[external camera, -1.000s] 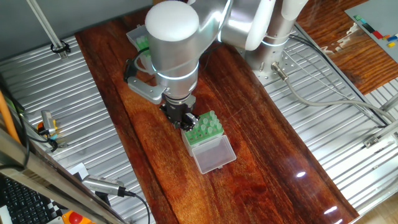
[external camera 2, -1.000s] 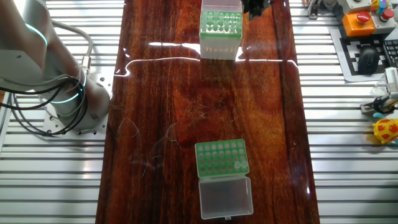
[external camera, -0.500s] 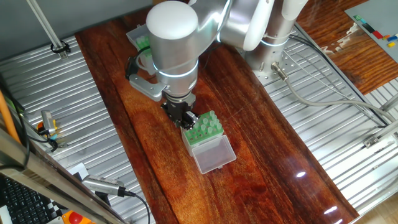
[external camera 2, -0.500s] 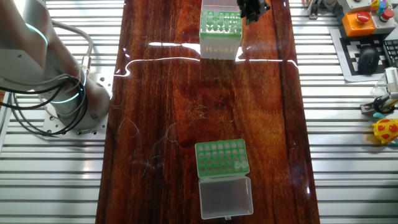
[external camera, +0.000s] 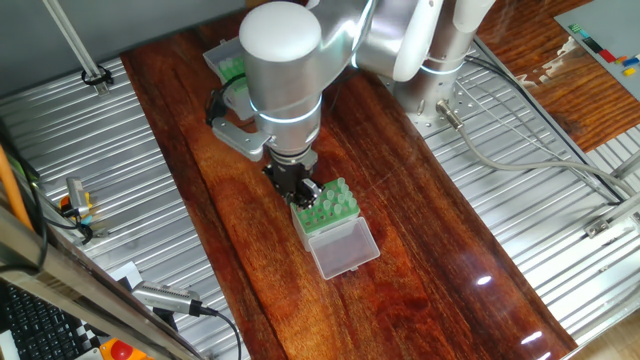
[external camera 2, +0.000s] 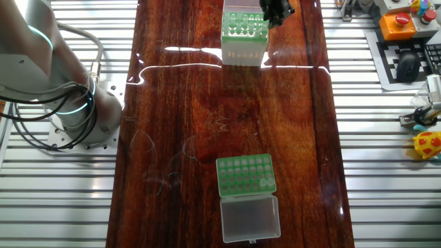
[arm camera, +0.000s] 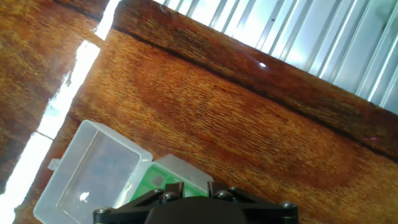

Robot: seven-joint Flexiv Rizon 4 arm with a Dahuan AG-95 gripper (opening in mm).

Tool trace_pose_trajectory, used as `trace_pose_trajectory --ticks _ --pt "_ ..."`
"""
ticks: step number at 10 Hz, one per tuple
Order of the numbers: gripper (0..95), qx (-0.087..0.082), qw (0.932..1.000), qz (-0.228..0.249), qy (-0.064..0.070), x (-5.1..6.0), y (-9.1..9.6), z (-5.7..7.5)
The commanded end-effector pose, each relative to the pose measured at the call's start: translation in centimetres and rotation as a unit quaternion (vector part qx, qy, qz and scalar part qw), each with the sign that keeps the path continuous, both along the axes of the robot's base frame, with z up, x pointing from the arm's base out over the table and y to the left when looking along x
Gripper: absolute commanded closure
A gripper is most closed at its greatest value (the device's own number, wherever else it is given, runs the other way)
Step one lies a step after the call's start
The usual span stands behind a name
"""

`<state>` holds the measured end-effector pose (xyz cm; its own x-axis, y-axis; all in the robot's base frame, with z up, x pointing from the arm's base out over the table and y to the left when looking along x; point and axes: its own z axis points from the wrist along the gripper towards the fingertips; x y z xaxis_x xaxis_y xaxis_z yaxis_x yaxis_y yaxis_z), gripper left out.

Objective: Transfer all large pipette tips from one holder to another

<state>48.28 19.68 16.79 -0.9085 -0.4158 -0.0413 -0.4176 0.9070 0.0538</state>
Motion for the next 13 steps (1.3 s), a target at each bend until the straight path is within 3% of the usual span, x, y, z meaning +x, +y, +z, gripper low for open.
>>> trace_pose_trajectory --ticks 1,10,13 --pt "76.0 0.016 0.9987 -0.048 0.001 0.12 0.04 -0.11" --pt "76.0 0.009 0.9971 -0.074 0.011 0.25 0.35 -0.48" --pt "76.0 -0.008 0.9975 -0.067 0.021 0.08 0.37 -0.78"
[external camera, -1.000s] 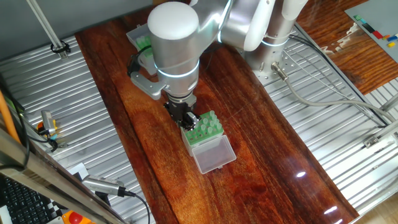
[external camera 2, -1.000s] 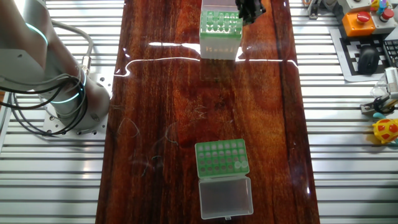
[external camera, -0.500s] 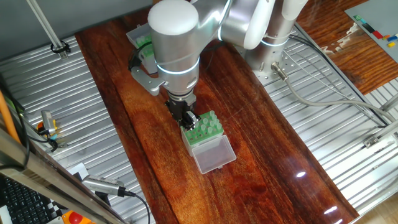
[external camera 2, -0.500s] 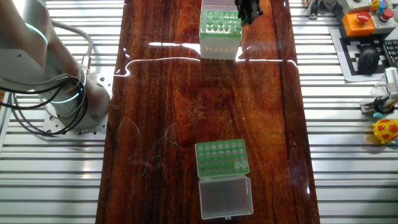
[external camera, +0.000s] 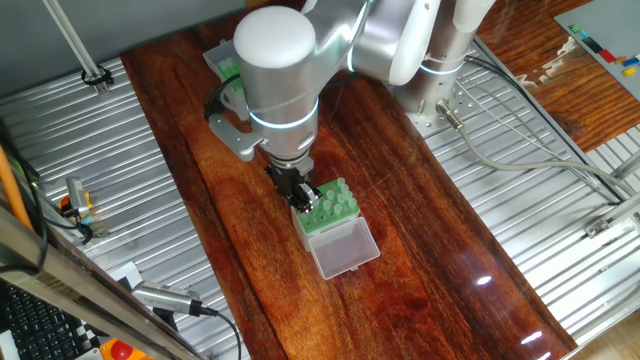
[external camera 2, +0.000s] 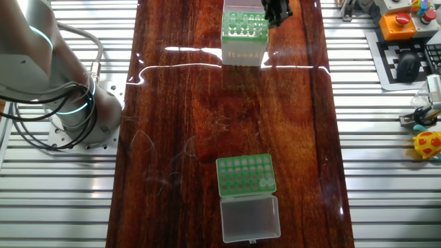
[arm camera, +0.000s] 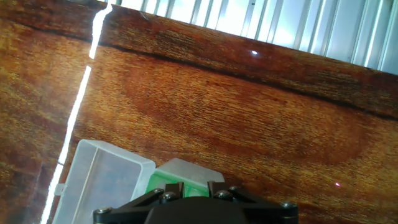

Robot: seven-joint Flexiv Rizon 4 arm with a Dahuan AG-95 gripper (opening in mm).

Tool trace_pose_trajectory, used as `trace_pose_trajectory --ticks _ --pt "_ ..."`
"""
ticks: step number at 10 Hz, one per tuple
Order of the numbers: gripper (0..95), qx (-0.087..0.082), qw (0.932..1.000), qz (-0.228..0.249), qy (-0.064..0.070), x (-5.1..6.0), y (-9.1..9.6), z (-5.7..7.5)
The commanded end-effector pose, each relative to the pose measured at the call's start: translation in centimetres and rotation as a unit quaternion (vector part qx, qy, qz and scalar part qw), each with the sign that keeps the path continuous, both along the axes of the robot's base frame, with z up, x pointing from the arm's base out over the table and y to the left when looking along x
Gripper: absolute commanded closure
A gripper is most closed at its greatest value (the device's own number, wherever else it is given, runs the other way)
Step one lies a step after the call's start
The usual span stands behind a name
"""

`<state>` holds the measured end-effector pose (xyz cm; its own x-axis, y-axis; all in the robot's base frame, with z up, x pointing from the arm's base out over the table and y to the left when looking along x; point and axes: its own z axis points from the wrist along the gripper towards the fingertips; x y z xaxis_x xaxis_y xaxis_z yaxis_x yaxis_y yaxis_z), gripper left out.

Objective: Transfer all large pipette tips from one holder to another

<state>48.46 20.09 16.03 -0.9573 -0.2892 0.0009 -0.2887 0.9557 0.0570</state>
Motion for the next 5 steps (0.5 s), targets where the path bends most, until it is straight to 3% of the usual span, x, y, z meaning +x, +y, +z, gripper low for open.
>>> trace_pose_trajectory --ticks 1,5 --pt "76.0 -0.003 1.0 0.002 0.001 -0.2 -0.08 -0.09" --pt "76.0 -0.003 1.0 0.005 -0.001 -0.61 -0.22 -0.38"
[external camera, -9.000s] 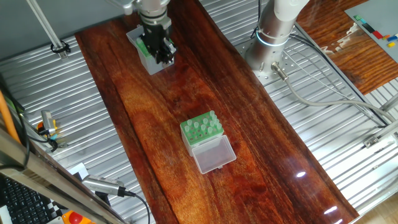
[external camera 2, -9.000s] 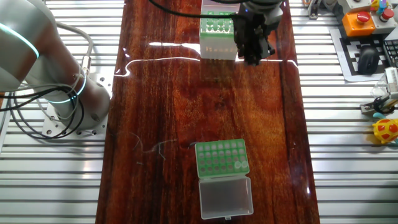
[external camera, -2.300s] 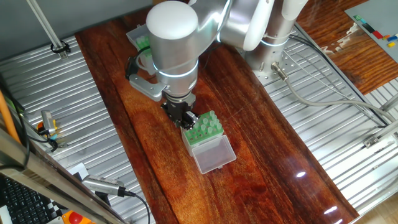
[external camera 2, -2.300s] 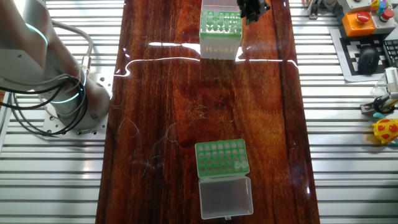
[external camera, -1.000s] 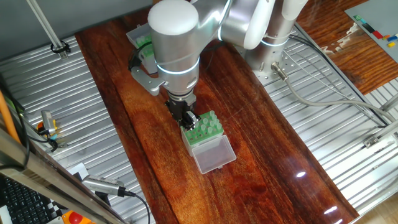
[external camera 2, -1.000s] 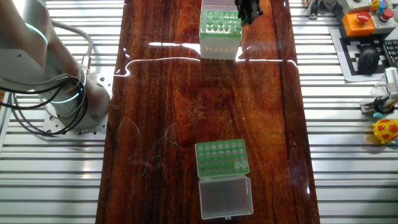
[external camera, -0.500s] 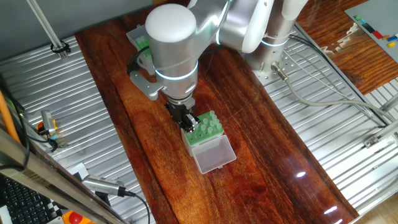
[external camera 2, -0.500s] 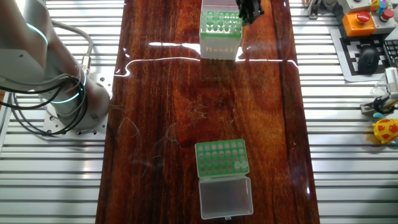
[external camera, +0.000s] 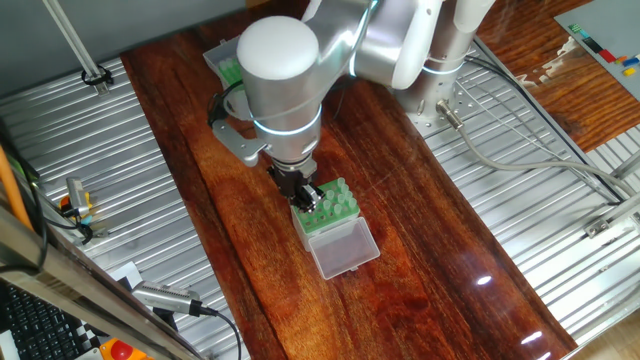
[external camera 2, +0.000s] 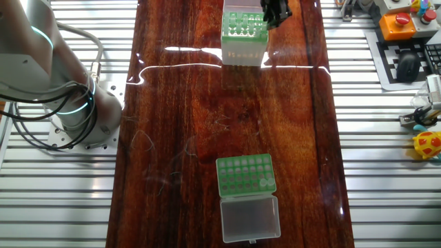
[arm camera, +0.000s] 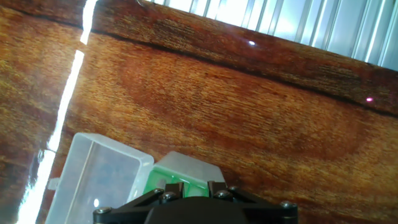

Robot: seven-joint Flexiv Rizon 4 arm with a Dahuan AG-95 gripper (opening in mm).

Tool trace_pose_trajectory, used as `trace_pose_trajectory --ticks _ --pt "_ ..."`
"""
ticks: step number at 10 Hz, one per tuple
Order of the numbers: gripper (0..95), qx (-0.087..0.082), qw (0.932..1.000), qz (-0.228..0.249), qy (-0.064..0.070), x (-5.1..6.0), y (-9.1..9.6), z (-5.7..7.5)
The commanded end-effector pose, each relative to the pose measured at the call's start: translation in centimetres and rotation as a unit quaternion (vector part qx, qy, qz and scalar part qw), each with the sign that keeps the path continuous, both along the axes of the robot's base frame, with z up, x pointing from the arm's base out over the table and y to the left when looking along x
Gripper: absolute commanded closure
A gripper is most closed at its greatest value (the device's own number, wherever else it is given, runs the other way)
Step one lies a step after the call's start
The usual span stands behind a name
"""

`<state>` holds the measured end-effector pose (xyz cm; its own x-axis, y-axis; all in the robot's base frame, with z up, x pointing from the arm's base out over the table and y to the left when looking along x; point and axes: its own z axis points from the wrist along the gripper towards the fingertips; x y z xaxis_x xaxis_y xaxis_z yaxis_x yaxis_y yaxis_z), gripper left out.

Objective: Transfer all large pipette tips from one holder to another

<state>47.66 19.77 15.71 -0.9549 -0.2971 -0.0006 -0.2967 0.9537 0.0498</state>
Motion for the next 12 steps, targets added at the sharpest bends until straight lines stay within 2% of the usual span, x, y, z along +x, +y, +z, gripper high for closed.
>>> trace_pose_trajectory --ticks 1,4,5,8,9,11,12 --pt "76.0 0.0 1.0 0.001 0.0 0.2 0.1 -0.1" --pt "76.0 0.0 1.0 0.004 0.001 0.2 0.2 -0.2" --pt "95.0 -0.001 1.0 0.004 0.002 0.2 0.2 -0.2" --pt "95.0 -0.001 1.0 0.007 0.002 0.3 0.2 -0.3" --pt "95.0 0.001 0.9999 0.011 0.002 0.3 0.3 0.1" --pt "95.0 0.003 0.9996 0.026 0.003 0.3 0.3 1.9" --pt "95.0 0.004 0.9993 0.037 0.0 0.2 0.3 3.5"
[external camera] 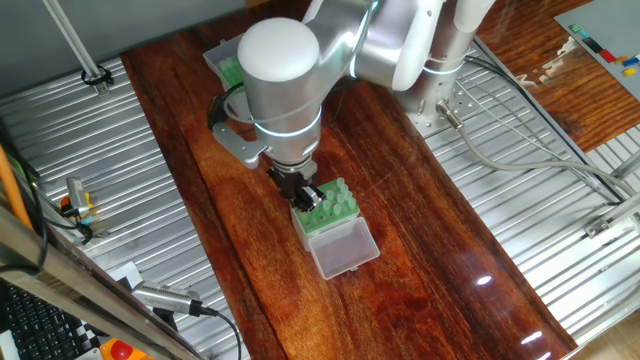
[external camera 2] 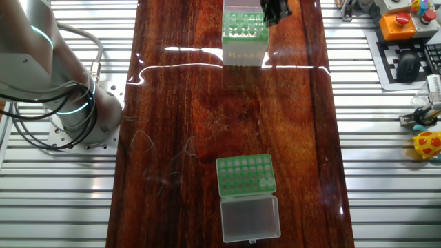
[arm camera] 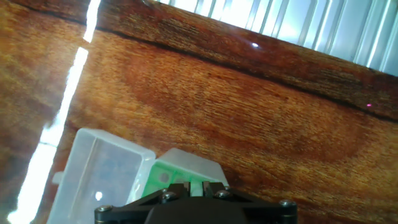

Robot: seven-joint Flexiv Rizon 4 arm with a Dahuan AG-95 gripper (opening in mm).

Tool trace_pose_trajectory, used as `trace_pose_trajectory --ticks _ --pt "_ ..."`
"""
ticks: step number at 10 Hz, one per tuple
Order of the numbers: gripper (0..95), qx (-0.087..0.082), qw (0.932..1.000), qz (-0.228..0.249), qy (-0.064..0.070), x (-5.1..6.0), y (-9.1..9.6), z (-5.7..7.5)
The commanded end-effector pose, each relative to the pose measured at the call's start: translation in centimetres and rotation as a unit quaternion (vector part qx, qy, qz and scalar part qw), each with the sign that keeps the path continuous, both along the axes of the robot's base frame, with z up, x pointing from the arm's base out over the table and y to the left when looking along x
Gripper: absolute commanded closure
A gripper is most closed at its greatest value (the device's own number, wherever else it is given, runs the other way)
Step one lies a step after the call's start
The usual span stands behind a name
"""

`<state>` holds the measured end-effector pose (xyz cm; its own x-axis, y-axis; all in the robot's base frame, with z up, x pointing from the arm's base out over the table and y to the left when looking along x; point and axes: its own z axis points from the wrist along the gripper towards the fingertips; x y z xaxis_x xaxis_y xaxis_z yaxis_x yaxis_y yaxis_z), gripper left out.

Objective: Transfer all large pipette tips from one holder to another

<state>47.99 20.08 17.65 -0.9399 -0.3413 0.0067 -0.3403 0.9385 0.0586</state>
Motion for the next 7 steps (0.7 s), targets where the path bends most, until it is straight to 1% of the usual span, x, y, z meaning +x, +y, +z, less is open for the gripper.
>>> trace_pose_trajectory --ticks 1,2,3,4,5,6,7 --pt "95.0 0.001 0.9998 0.02 -0.005 -0.2 0.2 3.3" --pt "95.0 0.001 0.9998 0.02 -0.005 -0.2 0.2 3.3" --pt "95.0 0.001 0.9997 0.024 -0.002 -0.3 0.4 5.6" --pt "95.0 0.003 0.9994 0.034 -0.001 -0.3 0.4 5.6" --pt "95.0 0.003 0.9994 0.034 -0.001 -0.3 0.4 5.6" --pt "95.0 0.001 0.9989 0.047 0.0 -0.3 0.4 5.6" --pt "95.0 0.001 0.9989 0.047 0.0 -0.3 0.4 5.6"
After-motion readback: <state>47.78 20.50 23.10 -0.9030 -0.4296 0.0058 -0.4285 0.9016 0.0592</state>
